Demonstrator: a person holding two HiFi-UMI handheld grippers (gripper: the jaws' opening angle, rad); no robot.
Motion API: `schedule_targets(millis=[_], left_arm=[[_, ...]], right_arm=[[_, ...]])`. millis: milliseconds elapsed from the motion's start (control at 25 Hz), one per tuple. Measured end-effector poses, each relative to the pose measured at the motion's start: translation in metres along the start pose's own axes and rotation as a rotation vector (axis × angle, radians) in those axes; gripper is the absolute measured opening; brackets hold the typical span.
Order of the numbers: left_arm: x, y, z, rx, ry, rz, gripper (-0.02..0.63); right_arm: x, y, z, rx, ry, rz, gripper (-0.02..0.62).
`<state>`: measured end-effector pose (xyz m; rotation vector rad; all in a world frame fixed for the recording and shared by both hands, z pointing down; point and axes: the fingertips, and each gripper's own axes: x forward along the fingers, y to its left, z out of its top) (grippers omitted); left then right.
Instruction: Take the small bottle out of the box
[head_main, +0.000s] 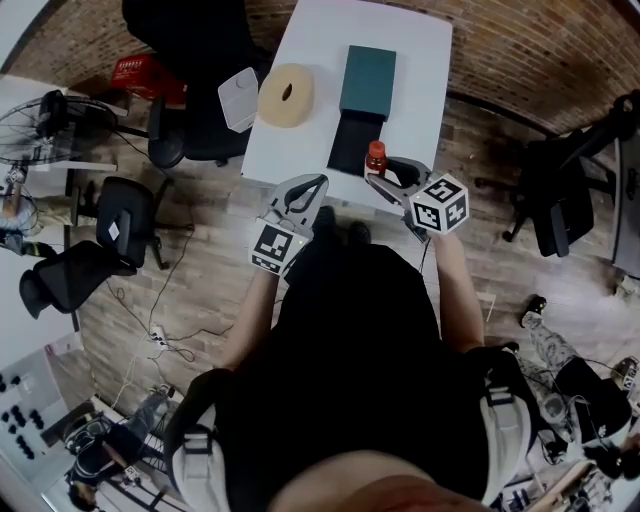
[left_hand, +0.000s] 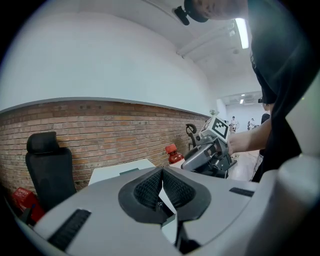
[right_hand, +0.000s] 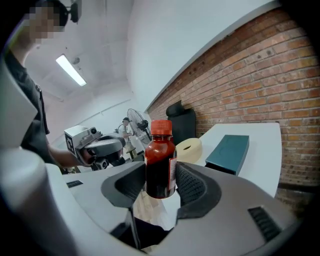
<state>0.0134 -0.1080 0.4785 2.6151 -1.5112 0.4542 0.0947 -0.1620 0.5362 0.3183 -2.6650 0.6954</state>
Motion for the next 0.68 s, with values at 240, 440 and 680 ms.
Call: schedule_targets(millis=[240,440,680], left_arm=[[-0.003,-0.013,0.0,0.008,0.008,0.01,0.02],[-0.006,-0.017,0.001,0.009,0.01,0.014,0.02],[-0.006,-0.02,0.001,0.013,0.017,0.009,0.02]], right_arm=[[-0.011,0.012,0.013,-0.167,-0.108,-0.033,0.188],[-0.017,0.02,0.02,-0.21,-0.153,-0.046,0.188],[-0.022,0.023,0.024,-0.273,-0.161,-0.068,0.189]])
